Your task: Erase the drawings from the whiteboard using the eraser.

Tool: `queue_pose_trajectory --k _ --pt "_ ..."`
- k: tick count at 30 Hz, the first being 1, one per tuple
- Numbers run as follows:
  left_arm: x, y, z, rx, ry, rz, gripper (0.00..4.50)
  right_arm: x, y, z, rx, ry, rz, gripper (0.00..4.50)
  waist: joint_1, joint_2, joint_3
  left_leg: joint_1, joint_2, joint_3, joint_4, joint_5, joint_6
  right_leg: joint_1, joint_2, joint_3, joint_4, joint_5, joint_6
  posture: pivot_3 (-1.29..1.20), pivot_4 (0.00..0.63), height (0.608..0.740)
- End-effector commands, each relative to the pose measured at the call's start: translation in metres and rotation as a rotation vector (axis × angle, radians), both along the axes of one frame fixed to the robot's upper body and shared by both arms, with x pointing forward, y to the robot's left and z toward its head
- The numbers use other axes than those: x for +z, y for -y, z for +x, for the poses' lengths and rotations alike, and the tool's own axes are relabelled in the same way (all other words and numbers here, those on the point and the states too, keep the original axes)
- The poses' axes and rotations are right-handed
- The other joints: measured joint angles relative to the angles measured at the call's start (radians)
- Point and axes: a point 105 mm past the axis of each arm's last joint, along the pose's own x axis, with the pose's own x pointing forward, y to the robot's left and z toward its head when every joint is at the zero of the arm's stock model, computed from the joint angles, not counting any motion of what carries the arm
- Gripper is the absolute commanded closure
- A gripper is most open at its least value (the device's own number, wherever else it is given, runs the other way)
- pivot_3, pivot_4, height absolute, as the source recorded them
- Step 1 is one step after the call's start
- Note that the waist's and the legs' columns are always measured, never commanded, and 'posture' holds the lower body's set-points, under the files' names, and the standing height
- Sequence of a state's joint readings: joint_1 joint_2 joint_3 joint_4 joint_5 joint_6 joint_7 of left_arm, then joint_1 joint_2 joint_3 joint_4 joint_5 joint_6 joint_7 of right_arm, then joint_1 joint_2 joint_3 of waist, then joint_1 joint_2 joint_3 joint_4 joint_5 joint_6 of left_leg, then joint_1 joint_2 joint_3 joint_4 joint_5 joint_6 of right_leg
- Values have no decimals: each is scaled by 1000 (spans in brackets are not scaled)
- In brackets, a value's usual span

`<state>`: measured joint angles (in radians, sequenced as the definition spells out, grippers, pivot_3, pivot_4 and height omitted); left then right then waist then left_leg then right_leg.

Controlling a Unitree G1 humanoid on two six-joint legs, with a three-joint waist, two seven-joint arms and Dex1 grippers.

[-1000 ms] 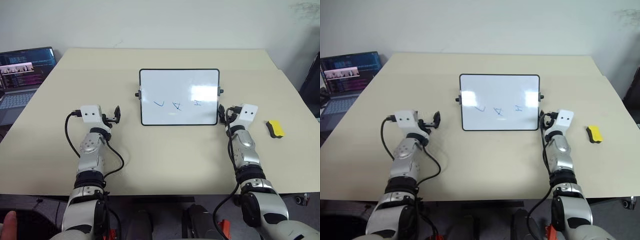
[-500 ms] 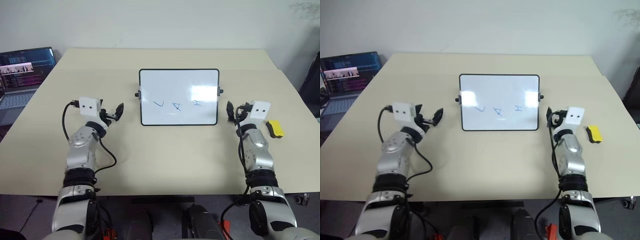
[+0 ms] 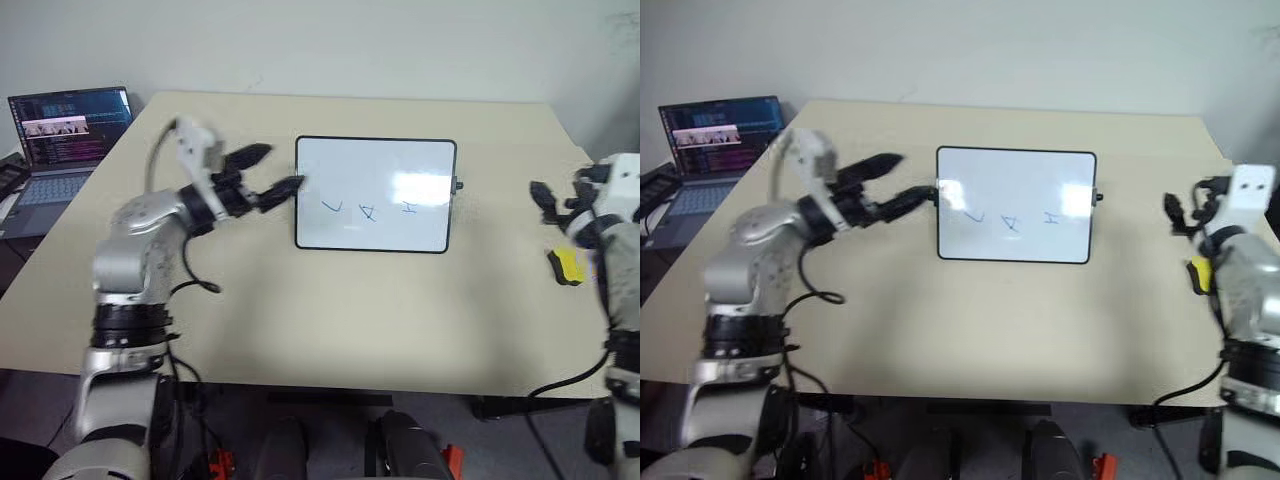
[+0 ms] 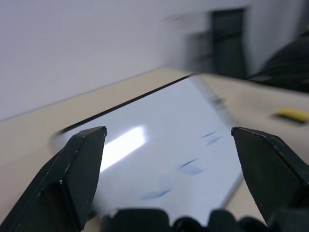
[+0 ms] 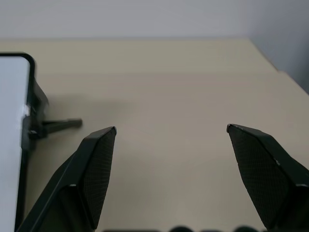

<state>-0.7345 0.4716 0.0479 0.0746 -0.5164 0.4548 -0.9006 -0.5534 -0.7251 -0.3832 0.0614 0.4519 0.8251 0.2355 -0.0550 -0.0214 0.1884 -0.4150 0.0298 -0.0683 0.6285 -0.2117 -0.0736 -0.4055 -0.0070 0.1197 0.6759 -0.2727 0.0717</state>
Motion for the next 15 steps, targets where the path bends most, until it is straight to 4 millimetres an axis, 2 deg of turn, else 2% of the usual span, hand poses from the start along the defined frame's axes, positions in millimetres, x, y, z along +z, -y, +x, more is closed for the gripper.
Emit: queue_pose_trajectory --k 1,5,10,12,15 --pt "-12 40 -3 -122 3 64 0 0 19 -6 -57 -100 21 517 -6 0 0 0 0 0 0 0 0 0 0 0 0 0 0 0 150 740" --pt "-51 101 -5 -223 4 170 0 -22 36 -16 -65 -295 23 517 -10 0 0 0 0 1 0 0 0 0 0 2 -1 0 0 0 150 740" --pt "-86 145 -20 -330 27 250 0 -32 49 -17 -61 -408 -8 517 -18 1 0 0 0 2 0 0 0 0 0 3 -2 0 0 0 150 740" --pt "-96 158 -28 -362 42 270 0 -36 55 -16 -68 -447 -13 517 -19 1 0 0 -1 4 0 0 0 0 0 4 -2 0 0 0 150 740" --pt "-103 163 -33 -375 49 281 0 -39 56 -13 -54 -462 -6 517 -21 1 0 0 -1 4 0 0 0 0 0 4 -2 0 1 0 150 740"
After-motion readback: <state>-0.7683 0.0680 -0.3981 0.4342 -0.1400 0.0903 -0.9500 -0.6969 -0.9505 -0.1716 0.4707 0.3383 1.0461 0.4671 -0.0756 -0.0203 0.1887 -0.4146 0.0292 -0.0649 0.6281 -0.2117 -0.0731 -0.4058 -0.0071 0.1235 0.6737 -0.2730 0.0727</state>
